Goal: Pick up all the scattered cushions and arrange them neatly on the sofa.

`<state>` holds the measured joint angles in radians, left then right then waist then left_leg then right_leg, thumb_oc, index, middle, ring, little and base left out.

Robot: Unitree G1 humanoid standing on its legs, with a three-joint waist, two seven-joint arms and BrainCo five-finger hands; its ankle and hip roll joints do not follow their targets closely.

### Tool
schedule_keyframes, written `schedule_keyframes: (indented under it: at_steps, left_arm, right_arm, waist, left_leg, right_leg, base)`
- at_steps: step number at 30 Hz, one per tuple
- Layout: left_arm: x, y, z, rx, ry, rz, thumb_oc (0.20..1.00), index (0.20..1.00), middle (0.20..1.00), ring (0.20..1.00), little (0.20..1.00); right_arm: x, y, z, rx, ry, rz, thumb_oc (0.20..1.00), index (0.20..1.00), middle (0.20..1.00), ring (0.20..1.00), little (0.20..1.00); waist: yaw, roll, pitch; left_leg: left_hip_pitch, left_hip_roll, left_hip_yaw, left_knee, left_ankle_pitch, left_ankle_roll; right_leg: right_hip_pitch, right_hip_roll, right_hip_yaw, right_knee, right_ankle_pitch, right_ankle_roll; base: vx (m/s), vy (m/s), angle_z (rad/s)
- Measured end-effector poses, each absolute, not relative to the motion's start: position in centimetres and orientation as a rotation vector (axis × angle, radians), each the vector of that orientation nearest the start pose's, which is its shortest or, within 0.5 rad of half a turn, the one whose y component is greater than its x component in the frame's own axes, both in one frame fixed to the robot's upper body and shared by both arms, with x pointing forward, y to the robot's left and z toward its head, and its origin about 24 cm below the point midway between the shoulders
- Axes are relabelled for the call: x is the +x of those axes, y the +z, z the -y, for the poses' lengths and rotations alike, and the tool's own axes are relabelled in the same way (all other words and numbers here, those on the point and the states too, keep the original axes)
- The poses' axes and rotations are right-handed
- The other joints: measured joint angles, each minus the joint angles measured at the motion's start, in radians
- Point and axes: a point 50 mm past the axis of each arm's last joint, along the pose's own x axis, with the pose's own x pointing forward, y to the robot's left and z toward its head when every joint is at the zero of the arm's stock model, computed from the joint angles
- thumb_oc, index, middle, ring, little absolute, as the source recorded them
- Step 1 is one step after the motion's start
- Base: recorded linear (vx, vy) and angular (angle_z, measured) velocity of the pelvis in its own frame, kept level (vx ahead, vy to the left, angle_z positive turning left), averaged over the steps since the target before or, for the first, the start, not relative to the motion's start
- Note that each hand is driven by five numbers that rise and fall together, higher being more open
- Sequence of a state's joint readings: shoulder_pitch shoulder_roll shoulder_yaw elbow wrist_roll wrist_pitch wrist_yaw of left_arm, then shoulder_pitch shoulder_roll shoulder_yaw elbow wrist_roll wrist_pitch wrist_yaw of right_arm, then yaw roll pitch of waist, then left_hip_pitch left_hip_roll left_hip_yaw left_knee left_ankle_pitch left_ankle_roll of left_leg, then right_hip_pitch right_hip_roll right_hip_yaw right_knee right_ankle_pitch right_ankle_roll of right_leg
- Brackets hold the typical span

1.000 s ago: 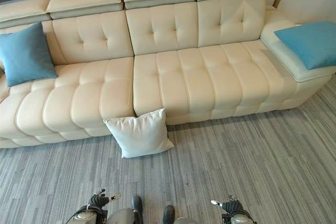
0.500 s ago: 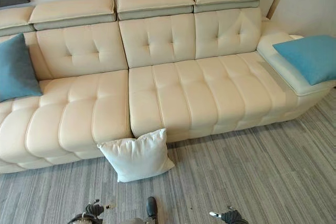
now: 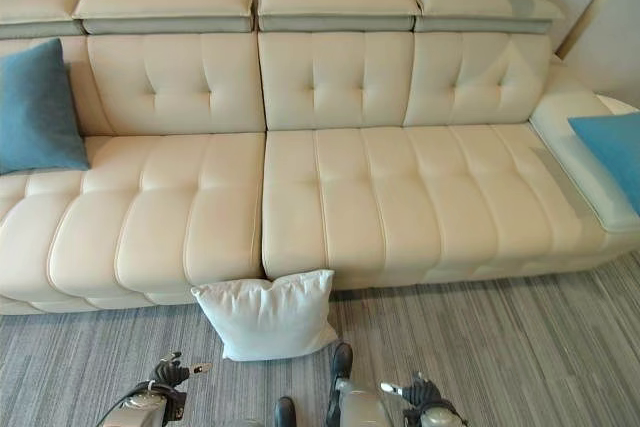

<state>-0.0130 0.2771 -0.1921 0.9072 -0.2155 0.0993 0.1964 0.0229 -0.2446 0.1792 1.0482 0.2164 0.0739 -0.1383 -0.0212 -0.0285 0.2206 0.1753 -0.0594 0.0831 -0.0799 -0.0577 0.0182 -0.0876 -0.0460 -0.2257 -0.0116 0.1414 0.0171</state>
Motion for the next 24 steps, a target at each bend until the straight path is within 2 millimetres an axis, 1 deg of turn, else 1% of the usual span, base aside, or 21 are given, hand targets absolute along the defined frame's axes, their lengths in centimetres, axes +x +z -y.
schedule_keyframes:
  at_steps: [1, 2, 3, 4, 5, 6, 7, 8, 9, 10, 11, 12, 13, 15, 16, 19, 20, 21, 22, 23, 24]
  left_arm:
    - [15.0, -13.2, -23.3, 0.243, 0.230, -0.992, 1.000, 1.000, 1.000, 1.000, 1.000]
    - [15.1, -13.2, -23.3, 0.241, 0.229, -0.990, 1.000, 1.000, 1.000, 1.000, 1.000]
    - [15.5, -13.1, -23.0, 0.239, 0.222, -0.979, 1.000, 1.000, 1.000, 1.000, 1.000]
    - [15.3, -13.2, -22.6, 0.228, 0.217, -0.984, 1.000, 1.000, 1.000, 1.000, 1.000]
    - [15.2, -13.3, -22.4, 0.222, 0.215, -0.987, 1.000, 1.000, 1.000, 1.000, 1.000]
    - [15.0, -13.5, -22.2, 0.215, 0.212, -0.992, 1.000, 1.000, 1.000, 1.000, 1.000]
    - [14.8, -13.6, -22.0, 0.210, 0.212, -0.999, 1.000, 1.000, 1.000, 1.000, 1.000]
    - [14.8, -13.6, -22.0, 0.207, 0.212, -0.997, 1.000, 1.000, 1.000, 1.000, 1.000]
    - [14.9, -13.5, -22.0, 0.207, 0.214, -0.994, 1.000, 1.000, 1.000, 1.000, 1.000]
    - [15.1, -13.5, -21.9, 0.208, 0.213, -0.989, 1.000, 1.000, 1.000, 1.000, 1.000]
    - [15.2, -13.4, -21.9, 0.208, 0.210, -0.986, 1.000, 1.000, 1.000, 1.000, 1.000]
    - [15.2, -13.5, -21.8, 0.207, 0.208, -0.986, 1.000, 1.000, 1.000, 1.000, 1.000]
    - [15.1, -13.5, -21.7, 0.203, 0.208, -0.989, 1.000, 1.000, 1.000, 1.000, 1.000]
    - [15.2, -13.5, -21.5, 0.199, 0.206, -0.989, 1.000, 1.000, 1.000, 1.000, 1.000]
    - [15.1, -13.6, -21.5, 0.198, 0.207, -0.991, 1.000, 1.000, 1.000, 1.000, 1.000]
    - [14.8, -13.8, -21.3, 0.194, 0.205, -1.004, 1.000, 1.000, 1.000, 1.000, 1.000]
    - [14.7, -13.8, -21.2, 0.191, 0.201, -1.005, 1.000, 1.000, 1.000, 1.000, 1.000]
    - [14.8, -13.8, -21.4, 0.196, 0.206, -1.006, 1.000, 1.000, 1.000, 1.000, 1.000]
    - [14.9, -13.7, -21.5, 0.199, 0.207, -1.002, 1.000, 1.000, 1.000, 1.000, 1.000]
    - [14.9, -13.7, -21.7, 0.203, 0.210, -0.999, 1.000, 1.000, 1.000, 1.000, 1.000]
    - [14.9, -13.6, -21.8, 0.206, 0.212, -0.998, 1.000, 1.000, 1.000, 1.000, 1.000]
  right_arm:
    - [11.0, -15.3, 23.0, -0.194, -0.218, -1.148, 1.000, 1.000, 1.000, 1.000, 1.000]
    - [10.7, -15.4, 22.8, -0.191, -0.216, -1.156, 1.000, 1.000, 1.000, 1.000, 1.000]
    - [10.6, -15.4, 23.1, -0.195, -0.221, -1.156, 1.000, 1.000, 1.000, 1.000, 1.000]
    - [10.7, -15.2, 23.7, -0.212, -0.232, -1.156, 1.000, 1.000, 1.000, 1.000, 1.000]
    - [10.9, -15.1, 24.2, -0.225, -0.240, -1.153, 1.000, 1.000, 1.000, 1.000, 1.000]
    - [11.3, -14.8, 24.7, -0.240, -0.250, -1.138, 1.000, 1.000, 1.000, 1.000, 1.000]
    - [11.6, -14.6, 25.0, -0.247, -0.254, -1.126, 1.000, 1.000, 1.000, 1.000, 1.000]
    - [11.8, -14.5, 25.1, -0.249, -0.256, -1.117, 1.000, 1.000, 1.000, 1.000, 1.000]
    - [11.9, -14.5, 25.1, -0.249, -0.255, -1.115, 1.000, 1.000, 1.000, 1.000, 1.000]
    - [11.9, -14.5, 25.0, -0.248, -0.252, -1.117, 1.000, 1.000, 1.000, 1.000, 1.000]
    - [11.8, -14.5, 25.0, -0.247, -0.251, -1.119, 1.000, 1.000, 1.000, 1.000, 1.000]
    - [11.9, -14.5, 25.0, -0.247, -0.251, -1.119, 1.000, 1.000, 1.000, 1.000, 1.000]
    - [11.9, -14.5, 25.0, -0.249, -0.252, -1.115, 1.000, 1.000, 1.000, 1.000, 1.000]
    - [11.8, -14.4, 25.4, -0.258, -0.258, -1.119, 1.000, 1.000, 1.000, 1.000, 1.000]
    - [11.9, -14.3, 25.6, -0.261, -0.261, -1.118, 1.000, 1.000, 1.000, 1.000, 1.000]
    - [11.3, -14.3, 26.4, -0.275, -0.277, -1.130, 1.000, 1.000, 1.000, 1.000, 1.000]
    - [10.8, -14.2, 26.9, -0.275, -0.294, -1.137, 1.000, 1.000, 1.000, 1.000, 1.000]
    - [10.8, -14.3, 26.7, -0.263, -0.301, -1.138, 1.000, 1.000, 1.000, 1.000, 1.000]
    - [10.9, -14.3, 26.6, -0.267, -0.293, -1.135, 1.000, 1.000, 1.000, 1.000, 1.000]
    - [11.1, -14.3, 26.3, -0.271, -0.283, -1.130, 1.000, 1.000, 1.000, 1.000, 1.000]
    - [11.3, -14.3, 26.1, -0.269, -0.277, -1.129, 1.000, 1.000, 1.000, 1.000, 1.000]
  waist:
    - [0.001, 0.005, 0.006]
    - [-0.016, -0.019, 0.004]
    - [-0.021, -0.028, 0.008]
    - [-0.016, -0.027, 0.014]
    - [-0.016, -0.026, 0.022]
    - [-0.010, -0.014, 0.027]
    - [-0.012, -0.009, 0.033]
    - [-0.017, 0.001, 0.035]
    - [-0.017, 0.002, 0.034]
    - [-0.018, 0.008, 0.033]
    - [-0.019, 0.012, 0.034]
    - [-0.019, 0.014, 0.035]
    - [-0.024, 0.023, 0.036]
    - [-0.026, 0.036, 0.043]
    - [-0.027, 0.046, 0.041]
    - [-0.029, 0.070, 0.029]
    - [-0.030, 0.091, 0.022]
    - [-0.026, 0.083, 0.023]
    - [-0.026, 0.078, 0.021]
    - [-0.026, 0.070, 0.019]
    - [-0.024, 0.066, 0.016]
  left_leg:
    - [-0.021, 0.012, -0.002, 0.057, -0.021, -0.017]
    - [-0.086, 0.007, 0.002, 0.187, -0.042, -0.063]
    - [-0.114, 0.004, 0.019, 0.264, -0.046, -0.067]
    - [-0.174, 0.008, 0.033, 0.400, -0.046, -0.068]
    - [-0.228, 0.016, 0.033, 0.510, -0.054, -0.081]
    - [-0.246, 0.031, 0.034, 0.546, -0.061, -0.093]
    - [-0.255, 0.045, 0.035, 0.542, -0.061, -0.092]
    - [-0.261, 0.080, 0.047, 0.470, -0.059, -0.089]
    - [-0.252, 0.097, 0.060, 0.405, -0.053, -0.085]
    - [-0.236, 0.141, 0.064, 0.251, -0.021, -0.089]
    - [-0.218, 0.164, 0.056, 0.156, 0.017, -0.094]
    - [-0.211, 0.184, 0.049, 0.110, 0.050, -0.102]
    - [-0.190, 0.207, 0.013, 0.004, 0.110, -0.126]
    - [-0.186, 0.239, -0.022, -0.007, 0.152, -0.146]
    - [-0.176, 0.249, -0.019, -0.007, 0.157, -0.147]
    - [-0.123, 0.239, -0.012, -0.009, 0.156, -0.147]
    - [-0.117, 0.228, -0.015, -0.008, 0.153, -0.138]
    - [-0.117, 0.209, -0.011, -0.010, 0.141, -0.119]
    - [-0.122, 0.191, -0.011, -0.010, 0.136, -0.111]
    - [-0.125, 0.159, 0.002, -0.007, 0.138, -0.084]
    - [-0.135, 0.142, 0.008, -0.010, 0.134, -0.075]
  right_leg:
    - [0.010, 0.009, -0.001, 0.006, -0.034, -0.034]
    - [0.036, -0.006, -0.012, -0.025, -0.036, -0.037]
    - [0.052, -0.014, -0.022, -0.050, -0.032, -0.042]
    - [0.076, -0.013, -0.024, -0.064, -0.027, -0.056]
    - [0.091, -0.014, -0.021, -0.075, -0.023, -0.073]
    - [0.103, -0.008, -0.023, -0.076, -0.030, -0.083]
    - [0.111, -0.003, -0.026, -0.077, -0.036, -0.090]
    - [0.117, -0.002, -0.032, -0.077, -0.047, -0.099]
    - [0.116, 0.000, -0.040, -0.077, -0.051, -0.105]
    - [0.117, 0.004, -0.049, -0.077, -0.057, -0.103]
    - [0.118, 0.007, -0.053, -0.077, -0.058, -0.104]
    - [0.118, 0.008, -0.053, -0.077, -0.059, -0.103]
    - [0.120, 0.014, -0.054, -0.077, -0.068, -0.092]
    - [0.121, 0.019, -0.052, -0.077, -0.072, -0.085]
    - [0.124, 0.018, -0.051, -0.077, -0.072, -0.082]
    - [0.149, 0.018, -0.050, -0.077, -0.080, -0.049]
    - [0.150, 0.020, -0.053, -0.077, -0.079, -0.030]
    - [0.150, 0.001, -0.050, -0.076, -0.074, -0.017]
    - [0.145, -0.017, -0.050, -0.076, -0.071, -0.006]
    - [0.137, -0.047, -0.041, -0.076, -0.059, 0.010]
    - [0.127, -0.064, -0.036, -0.076, -0.046, 0.018]
  base:
    - [0.03, -0.145, 0.42]
    - [0.01, -0.110, 0.55]
    - [0.03, -0.077, 0.59]
    - [0.04, -0.044, 0.26]
    - [0.09, -0.041, -0.05]
    - [0.12, -0.021, -0.15]
    - [0.17, -0.007, -0.06]
    - [0.15, 0.035, 0.13]
    - [0.13, 0.056, 0.20]
    - [0.13, 0.093, 0.16]
    - [0.08, 0.074, 0.13]
    - [0.14, 0.163, 0.07]
    - [0.09, 0.112, 0.07]
    - [0.18, 0.212, -0.01]
    - [0.21, 0.239, -0.08]
    - [0.22, 0.328, 0.04]
    - [0.08, 0.194, 0.08]
    - [0.11, 0.290, 0.10]
    - [0.05, 0.259, 0.07]
    - [0.05, 0.259, 0.04]
    - [-0.01, 0.275, -0.10]
